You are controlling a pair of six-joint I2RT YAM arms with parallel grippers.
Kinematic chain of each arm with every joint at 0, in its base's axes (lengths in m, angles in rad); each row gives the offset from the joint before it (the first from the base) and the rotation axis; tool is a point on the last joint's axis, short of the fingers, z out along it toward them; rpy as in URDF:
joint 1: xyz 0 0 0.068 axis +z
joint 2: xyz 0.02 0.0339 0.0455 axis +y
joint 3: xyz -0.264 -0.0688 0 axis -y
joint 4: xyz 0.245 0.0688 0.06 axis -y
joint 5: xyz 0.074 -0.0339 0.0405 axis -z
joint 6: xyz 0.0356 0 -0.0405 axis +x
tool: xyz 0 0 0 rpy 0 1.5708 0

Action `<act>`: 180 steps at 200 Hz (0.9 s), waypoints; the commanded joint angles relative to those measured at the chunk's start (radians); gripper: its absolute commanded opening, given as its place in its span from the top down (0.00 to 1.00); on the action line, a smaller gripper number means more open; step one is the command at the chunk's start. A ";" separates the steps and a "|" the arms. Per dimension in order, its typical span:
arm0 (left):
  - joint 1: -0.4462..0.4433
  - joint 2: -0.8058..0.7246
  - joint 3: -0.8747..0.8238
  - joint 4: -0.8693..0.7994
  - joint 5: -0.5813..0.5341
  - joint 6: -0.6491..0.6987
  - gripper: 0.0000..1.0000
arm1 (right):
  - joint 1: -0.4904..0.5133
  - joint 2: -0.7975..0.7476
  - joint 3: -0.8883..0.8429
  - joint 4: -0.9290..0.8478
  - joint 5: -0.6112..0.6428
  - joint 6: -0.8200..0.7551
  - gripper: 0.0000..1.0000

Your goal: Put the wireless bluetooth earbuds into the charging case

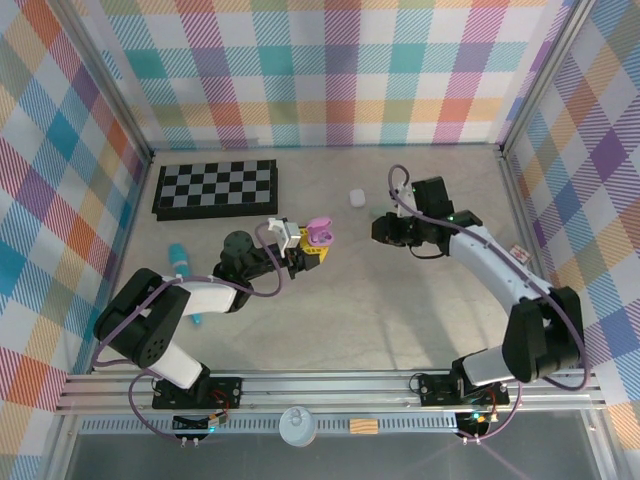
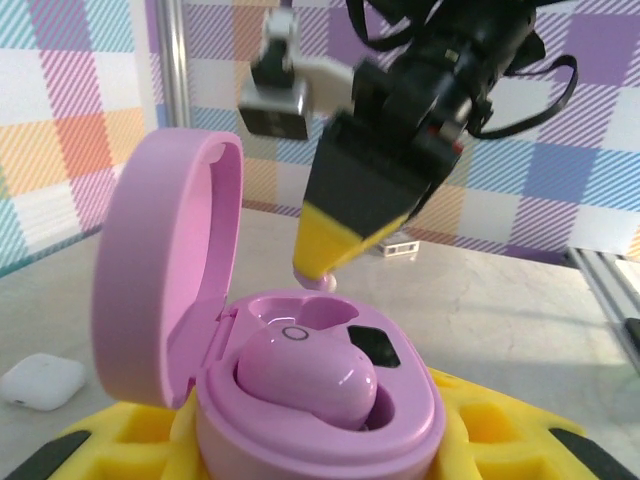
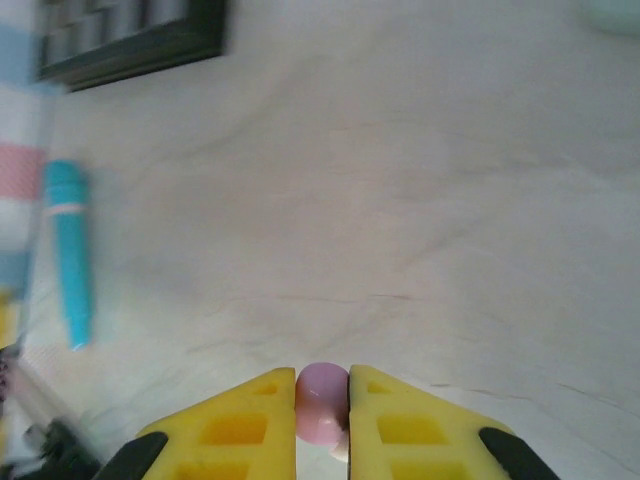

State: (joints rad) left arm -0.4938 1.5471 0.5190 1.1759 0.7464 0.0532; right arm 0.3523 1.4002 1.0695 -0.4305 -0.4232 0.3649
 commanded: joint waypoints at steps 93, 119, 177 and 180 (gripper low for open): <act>0.012 -0.012 0.045 0.143 0.145 -0.150 0.69 | 0.164 -0.067 0.052 0.255 -0.360 -0.107 0.85; 0.013 -0.014 0.047 0.146 0.149 -0.153 0.69 | 0.175 -0.060 0.059 0.254 -0.354 -0.108 0.85; 0.013 -0.021 0.046 0.147 0.153 -0.159 0.69 | 0.195 -0.029 0.070 0.293 -0.338 -0.103 0.85; 0.012 -0.022 0.046 0.147 0.154 -0.159 0.69 | 0.195 -0.029 0.070 0.295 -0.337 -0.102 0.85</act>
State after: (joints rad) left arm -0.4938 1.5295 0.5411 1.2636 0.8673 -0.0940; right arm 0.5385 1.3590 1.1053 -0.1780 -0.7456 0.2783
